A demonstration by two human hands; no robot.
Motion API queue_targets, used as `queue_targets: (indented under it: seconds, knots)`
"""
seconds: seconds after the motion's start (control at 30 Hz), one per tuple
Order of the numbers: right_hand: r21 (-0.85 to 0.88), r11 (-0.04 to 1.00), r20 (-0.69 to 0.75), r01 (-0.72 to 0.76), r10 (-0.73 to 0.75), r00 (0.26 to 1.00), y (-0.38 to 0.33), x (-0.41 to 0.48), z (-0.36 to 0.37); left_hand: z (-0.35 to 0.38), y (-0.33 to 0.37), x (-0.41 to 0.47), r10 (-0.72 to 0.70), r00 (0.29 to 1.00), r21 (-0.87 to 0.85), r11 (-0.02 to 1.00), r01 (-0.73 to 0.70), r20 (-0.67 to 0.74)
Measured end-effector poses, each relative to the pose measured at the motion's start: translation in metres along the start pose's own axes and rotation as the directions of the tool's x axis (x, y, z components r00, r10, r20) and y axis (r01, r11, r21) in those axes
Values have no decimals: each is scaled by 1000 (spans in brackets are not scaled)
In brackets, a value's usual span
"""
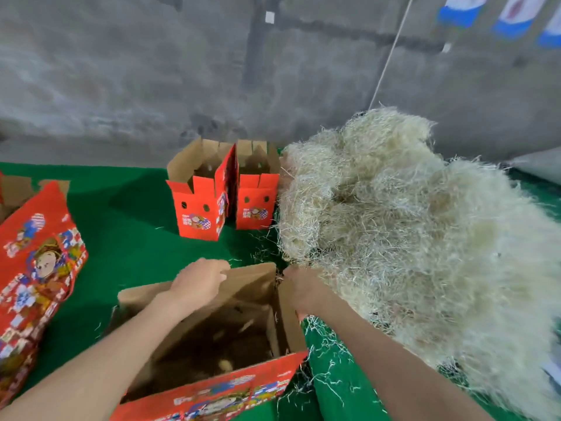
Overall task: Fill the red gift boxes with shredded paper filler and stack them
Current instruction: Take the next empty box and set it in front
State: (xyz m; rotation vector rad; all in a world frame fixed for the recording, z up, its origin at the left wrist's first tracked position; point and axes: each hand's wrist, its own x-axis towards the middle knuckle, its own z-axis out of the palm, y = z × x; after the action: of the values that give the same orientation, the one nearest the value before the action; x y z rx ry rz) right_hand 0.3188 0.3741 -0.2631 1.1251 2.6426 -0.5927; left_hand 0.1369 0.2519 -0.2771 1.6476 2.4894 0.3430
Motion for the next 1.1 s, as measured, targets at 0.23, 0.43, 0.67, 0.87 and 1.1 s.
queue_targets:
  seconds: [0.23,0.43,0.67,0.87,1.1]
  knots:
    - [123,992,1,5,-5,1000,19,-13,6,17,51,2,78,997,6,997,-78,21]
    - [427,903,95,47,-96,991,41,-19,-7,20,56,10,62,995,46,997,-66,84]
    - [249,968,-154,-30,70,986,121,17,-20,16,41,11,-28,994,78,997,20,106]
    - [-117,989,106,-88,100,989,191,48,-5,14,49,12,-45,993,142,989,29,107]
    - [-89,994,141,-61,73,987,201,66,22,6,58,12,-137,978,198,975,104,157]
